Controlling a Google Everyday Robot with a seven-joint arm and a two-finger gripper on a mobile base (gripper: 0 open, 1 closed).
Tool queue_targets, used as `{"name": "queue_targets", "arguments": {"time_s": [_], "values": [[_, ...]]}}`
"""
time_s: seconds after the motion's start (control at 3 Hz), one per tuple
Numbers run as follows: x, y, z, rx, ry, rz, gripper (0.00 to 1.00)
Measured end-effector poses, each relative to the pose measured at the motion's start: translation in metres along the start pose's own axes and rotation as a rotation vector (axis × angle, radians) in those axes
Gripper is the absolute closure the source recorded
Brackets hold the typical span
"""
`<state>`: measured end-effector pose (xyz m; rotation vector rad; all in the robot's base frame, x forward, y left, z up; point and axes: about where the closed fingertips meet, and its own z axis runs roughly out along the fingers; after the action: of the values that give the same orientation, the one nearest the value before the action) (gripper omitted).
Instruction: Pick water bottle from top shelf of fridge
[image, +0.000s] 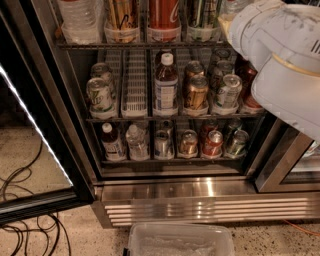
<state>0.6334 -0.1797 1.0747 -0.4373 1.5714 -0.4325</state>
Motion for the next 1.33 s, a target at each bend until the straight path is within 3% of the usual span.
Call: {"name": "queue_targets", "arguments": {"time_s": [0.67,1.33], "values": [[-0.0013,-0.0103,0.0042,0.090,-0.021,-0.006,0.41],[0.0022,-0.0065,0.0078,0.124,-0.025,-0.007,0.41]]}}
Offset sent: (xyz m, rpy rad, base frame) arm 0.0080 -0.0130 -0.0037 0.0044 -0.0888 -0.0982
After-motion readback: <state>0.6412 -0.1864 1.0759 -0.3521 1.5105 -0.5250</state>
